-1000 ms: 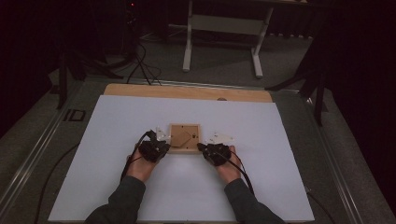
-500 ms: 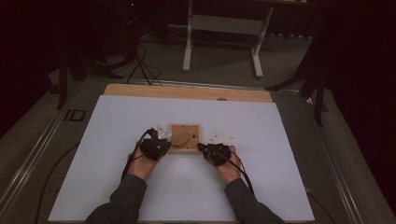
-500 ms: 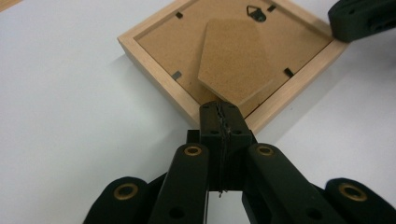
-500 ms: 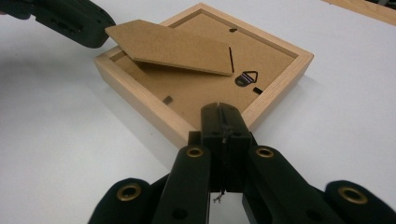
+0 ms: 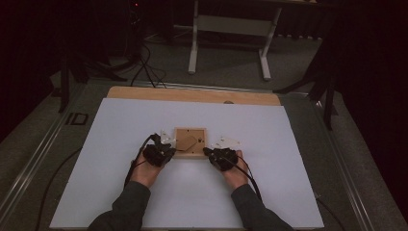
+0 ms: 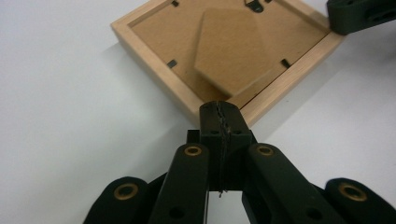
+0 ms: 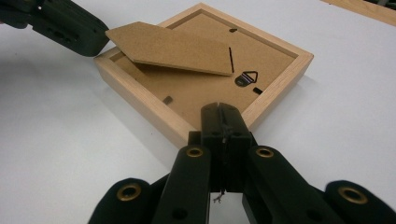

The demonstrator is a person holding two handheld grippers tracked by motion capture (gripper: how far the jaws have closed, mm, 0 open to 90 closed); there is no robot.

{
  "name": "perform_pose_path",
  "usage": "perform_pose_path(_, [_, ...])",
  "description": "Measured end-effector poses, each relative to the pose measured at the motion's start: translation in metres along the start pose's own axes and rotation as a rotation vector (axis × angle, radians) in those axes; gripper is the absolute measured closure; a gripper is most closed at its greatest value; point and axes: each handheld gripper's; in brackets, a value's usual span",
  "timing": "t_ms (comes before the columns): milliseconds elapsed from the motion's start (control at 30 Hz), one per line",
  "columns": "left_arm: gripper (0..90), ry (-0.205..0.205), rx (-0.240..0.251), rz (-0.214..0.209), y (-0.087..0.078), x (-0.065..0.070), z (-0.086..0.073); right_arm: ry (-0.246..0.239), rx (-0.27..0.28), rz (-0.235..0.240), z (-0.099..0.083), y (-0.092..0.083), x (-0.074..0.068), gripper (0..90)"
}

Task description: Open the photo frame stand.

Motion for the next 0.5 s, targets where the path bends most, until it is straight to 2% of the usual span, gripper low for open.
perform_pose_path(167, [89.5, 0.004, 0.003, 0.001, 0.001, 0.003, 0.005, 0.000, 0.000, 0.000, 0.000, 0.000, 0.000, 89.6])
perform_pose_path(300, [89.5, -0.021, 0.028, -0.011, 0.000, 0.002, 0.008, 0.001, 0.000, 0.002, 0.000, 0.000, 0.000, 89.7])
perform_pose_path(433, [87.5, -0.040, 0.081, -0.017, -0.006, 0.001, 0.018, 0.002, 0.000, 0.002, 0.000, 0.000, 0.000, 89.7])
perform_pose_path(500, [85.4, -0.051, 0.086, -0.036, -0.007, -0.001, 0.021, 0.002, 0.000, 0.002, 0.000, 0.000, 0.000, 89.7])
Point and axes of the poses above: each handheld gripper's, and its own axes: y roughly forward along the jaws, z roughly out of its top, x roughly to its right, and after that the axes turned 5 degrees about -x, right-handed
